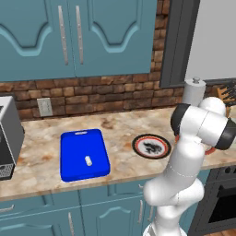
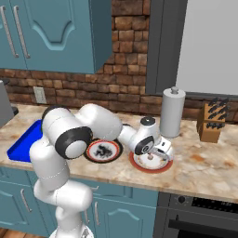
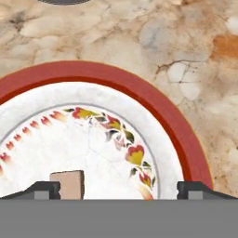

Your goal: Move the dessert items from the plates to the tray.

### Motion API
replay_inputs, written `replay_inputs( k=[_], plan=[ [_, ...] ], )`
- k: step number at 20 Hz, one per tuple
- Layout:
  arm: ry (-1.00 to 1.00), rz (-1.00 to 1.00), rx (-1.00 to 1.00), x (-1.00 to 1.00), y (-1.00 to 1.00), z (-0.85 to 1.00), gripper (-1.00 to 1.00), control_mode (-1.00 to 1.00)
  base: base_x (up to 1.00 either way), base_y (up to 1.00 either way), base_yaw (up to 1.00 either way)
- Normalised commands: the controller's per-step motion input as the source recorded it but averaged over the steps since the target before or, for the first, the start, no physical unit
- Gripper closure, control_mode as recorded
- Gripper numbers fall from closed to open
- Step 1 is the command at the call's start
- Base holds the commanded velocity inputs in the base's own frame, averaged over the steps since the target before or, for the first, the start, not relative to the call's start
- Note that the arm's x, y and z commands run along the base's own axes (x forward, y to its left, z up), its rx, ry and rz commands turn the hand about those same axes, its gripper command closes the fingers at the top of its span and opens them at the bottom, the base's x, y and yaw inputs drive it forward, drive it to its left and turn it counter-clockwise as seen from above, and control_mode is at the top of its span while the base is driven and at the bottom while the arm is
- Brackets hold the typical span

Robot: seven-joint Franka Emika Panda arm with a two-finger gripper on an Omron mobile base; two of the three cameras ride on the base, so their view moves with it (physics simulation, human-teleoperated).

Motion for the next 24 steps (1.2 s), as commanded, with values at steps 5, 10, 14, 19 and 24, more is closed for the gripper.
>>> replay_inputs(
  k=[5, 10, 14, 19, 24],
  plan=[
    [0.02, 0.0, 0.03, 0.03, 0.0, 0.12, -1.0, -1.0, 0.0, 0.0, 0.0],
    [0.09, -0.01, 0.06, 0.02, 0.05, 0.55, -1.0, -1.0, 0.0, 0.0, 0.0],
    [0.05, 0.0, 0.04, -0.05, 0.53, -0.13, -1.0, -1.0, 0.0, 0.0, 0.0],
    [0.05, 0.0, 0.09, -0.02, 0.28, -0.09, -1.0, -1.0, 0.0, 0.0, 0.0],
    [0.03, 0.0, 0.04, 0.11, 0.02, -0.34, -1.0, -1.0, 0.0, 0.0, 0.0]
  ],
)
